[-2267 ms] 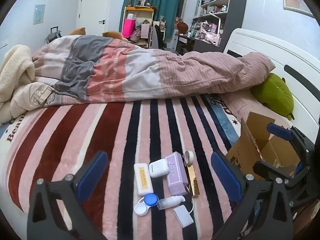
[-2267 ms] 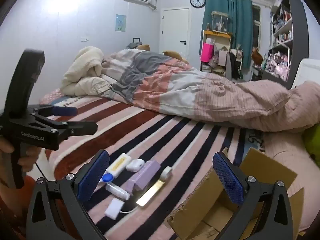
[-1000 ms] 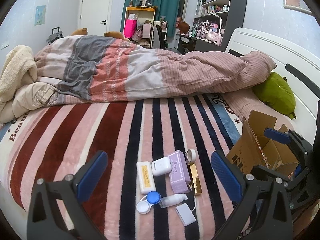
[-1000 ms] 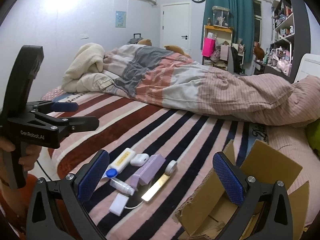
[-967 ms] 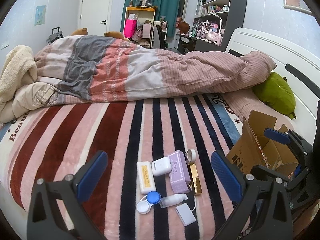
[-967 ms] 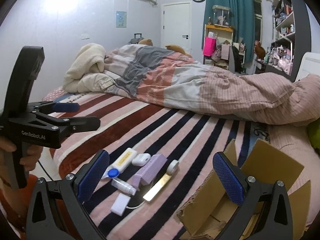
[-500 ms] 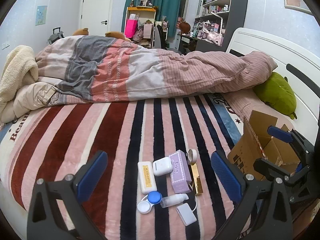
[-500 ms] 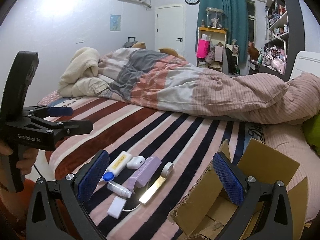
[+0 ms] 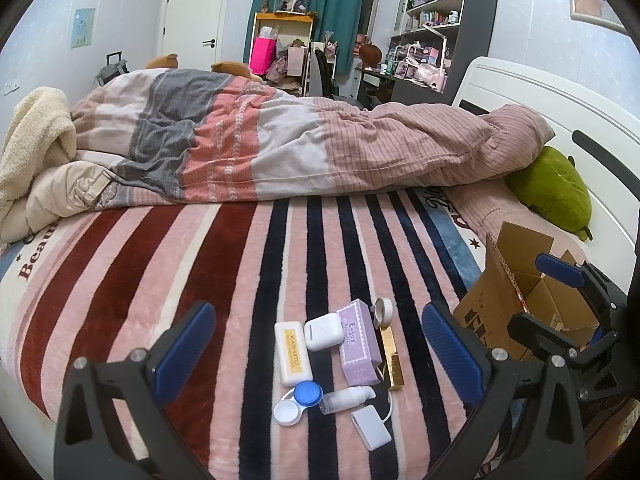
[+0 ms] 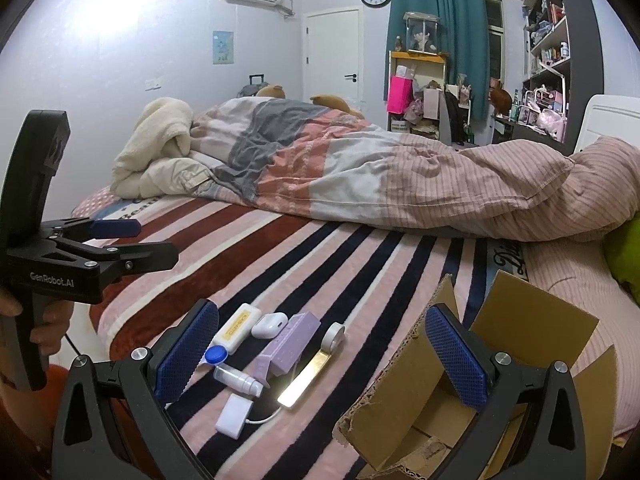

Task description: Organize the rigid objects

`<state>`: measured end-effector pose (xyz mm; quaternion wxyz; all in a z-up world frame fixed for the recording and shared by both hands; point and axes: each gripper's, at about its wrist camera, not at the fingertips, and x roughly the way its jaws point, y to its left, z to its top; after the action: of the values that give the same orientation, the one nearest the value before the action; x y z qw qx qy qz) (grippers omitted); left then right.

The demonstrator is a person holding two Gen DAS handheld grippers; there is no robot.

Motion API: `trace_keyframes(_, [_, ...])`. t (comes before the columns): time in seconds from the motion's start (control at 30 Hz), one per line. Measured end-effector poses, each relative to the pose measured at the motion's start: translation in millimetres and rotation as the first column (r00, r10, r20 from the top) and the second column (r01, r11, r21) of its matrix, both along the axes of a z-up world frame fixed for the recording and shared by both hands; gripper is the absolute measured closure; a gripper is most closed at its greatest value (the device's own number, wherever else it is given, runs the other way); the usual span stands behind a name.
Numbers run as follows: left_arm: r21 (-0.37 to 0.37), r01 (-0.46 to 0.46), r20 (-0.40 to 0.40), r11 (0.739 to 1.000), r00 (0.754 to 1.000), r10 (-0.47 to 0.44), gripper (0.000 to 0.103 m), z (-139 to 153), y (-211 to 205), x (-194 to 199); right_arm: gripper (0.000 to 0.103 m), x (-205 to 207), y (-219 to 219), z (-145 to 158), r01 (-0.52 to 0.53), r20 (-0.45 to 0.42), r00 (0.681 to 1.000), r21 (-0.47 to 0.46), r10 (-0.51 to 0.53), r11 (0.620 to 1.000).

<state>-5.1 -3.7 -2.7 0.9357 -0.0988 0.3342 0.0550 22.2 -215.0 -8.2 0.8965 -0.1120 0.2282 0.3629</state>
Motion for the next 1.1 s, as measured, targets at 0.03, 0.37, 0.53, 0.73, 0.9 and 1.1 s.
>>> trace_keyframes(0.03, [0.0, 0.001, 0.0, 1.0, 1.0, -0.001, 0.001, 0.0, 0.2, -0.5, 0.0, 0.1, 0.0, 0.2, 0.0, 0.0, 1.0, 0.0, 0.0, 1.0])
trace_keyframes(0.37, [-0.004, 0.0, 0.001, 1.0, 1.0, 0.0, 0.001, -0.2, 0.1, 0.1, 0.0, -4.9, 2.4, 1.6, -0.009, 0.016, 1.0, -0.004, 0.009, 1.0])
trace_keyframes(0.53, [-0.01, 0.006, 0.018, 1.0, 1.0, -0.006, 0.001, -1.2, 7.1, -1.9, 0.018, -13.5, 11.9, 4.3, -0.017, 0.034, 0.999, -0.013, 0.017, 1.0])
trace_keyframes(0.73, [0.002, 0.01, 0.025, 1.0, 1.0, -0.01, 0.001, -10.9, 29.2, 1.4, 0.04, -28.9, 45.4, -8.7, -0.117, -0.005, 0.993, -0.028, 0.116, 0.993])
trace_keyframes(0.9, [0.007, -0.014, -0.001, 1.0, 1.0, 0.014, 0.001, -32.8, 52.1, 7.2, 0.049, -23.2, 72.3, -58.8, -0.149, -0.18, 0.974, -0.062, 0.135, 0.987])
trace_keyframes(1.1, [-0.024, -0.026, -0.049, 0.999, 0.998, 0.025, 0.001, -59.8, 74.4, 10.9, 0.056, -12.5, 85.4, -129.2, -0.125, -0.38, 0.923, -0.155, 0.057, 0.98])
